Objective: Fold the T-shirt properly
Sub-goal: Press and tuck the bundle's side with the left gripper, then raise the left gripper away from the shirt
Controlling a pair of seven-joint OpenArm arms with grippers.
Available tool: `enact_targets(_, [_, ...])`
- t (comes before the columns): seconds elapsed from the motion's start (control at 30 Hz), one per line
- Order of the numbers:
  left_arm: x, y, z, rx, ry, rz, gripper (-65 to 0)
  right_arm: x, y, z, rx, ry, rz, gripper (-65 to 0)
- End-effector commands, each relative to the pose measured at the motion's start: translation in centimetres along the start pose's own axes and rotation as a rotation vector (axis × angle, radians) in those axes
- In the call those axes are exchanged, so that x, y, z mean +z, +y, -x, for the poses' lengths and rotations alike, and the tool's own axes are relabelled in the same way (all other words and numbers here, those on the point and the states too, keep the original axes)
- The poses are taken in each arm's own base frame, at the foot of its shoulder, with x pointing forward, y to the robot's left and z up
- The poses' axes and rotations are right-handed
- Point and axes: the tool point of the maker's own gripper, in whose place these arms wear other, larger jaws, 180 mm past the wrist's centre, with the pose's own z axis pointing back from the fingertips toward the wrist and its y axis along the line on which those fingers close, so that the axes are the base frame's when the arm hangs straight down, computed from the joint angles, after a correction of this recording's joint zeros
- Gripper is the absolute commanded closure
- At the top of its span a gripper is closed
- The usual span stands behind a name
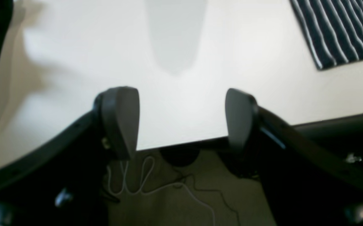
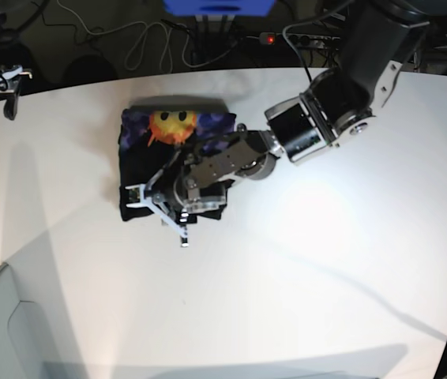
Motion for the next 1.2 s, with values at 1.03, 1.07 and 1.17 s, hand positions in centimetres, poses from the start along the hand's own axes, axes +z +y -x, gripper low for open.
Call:
enact_targets(1.03, [20.8,16.5,12.6,0.627,-0.256,-0.636,-43.4,-1.4,17.5,-9.0,0.082,-0.273,-0.443,-9.1])
enact_targets(1.07, [21.9,16.6,14.7,0.683,-0.244,-0.680,-43.4,-1.6,18.1,-9.6,0.095,-0.289,-0.464,-4.4])
enact_targets(1.17, [25.5,15.8,21.7,0.862,-0.190,-0.815,-43.4,-3.1,20.6,-10.6,0.123,-0.295,-0.552,-0.4])
